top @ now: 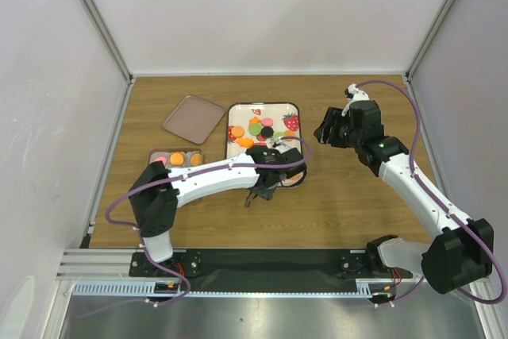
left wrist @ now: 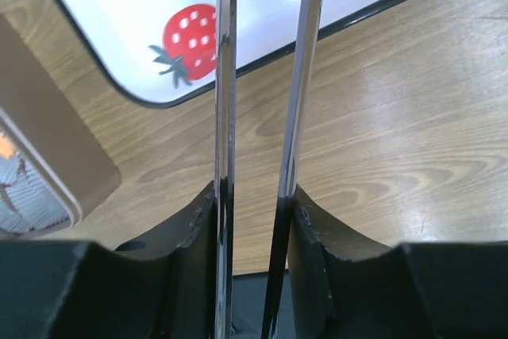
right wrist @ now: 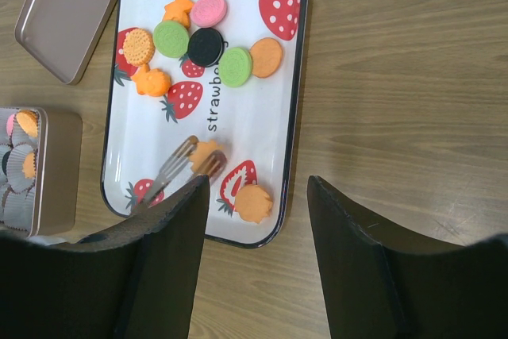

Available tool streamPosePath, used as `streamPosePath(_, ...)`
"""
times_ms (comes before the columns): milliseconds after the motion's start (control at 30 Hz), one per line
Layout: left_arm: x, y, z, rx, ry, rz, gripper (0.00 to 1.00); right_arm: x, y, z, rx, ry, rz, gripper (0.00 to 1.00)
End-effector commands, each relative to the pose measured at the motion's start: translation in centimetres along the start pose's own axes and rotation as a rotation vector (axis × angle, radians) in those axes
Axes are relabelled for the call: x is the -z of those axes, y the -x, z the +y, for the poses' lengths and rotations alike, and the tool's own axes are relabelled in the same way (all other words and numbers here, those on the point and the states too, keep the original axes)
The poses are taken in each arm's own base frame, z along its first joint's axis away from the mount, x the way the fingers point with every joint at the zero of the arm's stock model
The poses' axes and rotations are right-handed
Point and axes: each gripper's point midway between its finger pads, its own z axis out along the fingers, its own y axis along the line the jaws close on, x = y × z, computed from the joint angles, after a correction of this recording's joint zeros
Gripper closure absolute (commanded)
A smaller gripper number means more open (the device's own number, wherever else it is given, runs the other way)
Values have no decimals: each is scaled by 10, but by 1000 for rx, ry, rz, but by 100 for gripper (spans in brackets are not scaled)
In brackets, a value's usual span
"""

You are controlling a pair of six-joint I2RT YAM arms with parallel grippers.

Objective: Pack the cookies

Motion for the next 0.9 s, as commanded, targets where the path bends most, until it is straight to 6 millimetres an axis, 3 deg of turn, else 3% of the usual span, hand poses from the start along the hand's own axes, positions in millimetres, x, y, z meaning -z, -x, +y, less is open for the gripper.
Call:
streamPosePath(0,37,18,26,100,8,-105,70,7,13,7,22,27,-44,42)
streamPosePath(167,59,-1,65,204,50,-117,70,7,13,8,23,30,-44,41)
streamPosePath(267,72,-24,95,287,65,-115,71,7,11,10,20,37,-38,41)
streamPosePath(433,85,-84,142,443,81,-80,70,5,11,11,20,42,-34,41)
streamPosePath(633,73,-136,162,583,51,-10,69,3,7,12,19,48,-22,41)
streamPosePath(867,58,-152,160,624,25,36,68,2,6,14,22,52,-16,41)
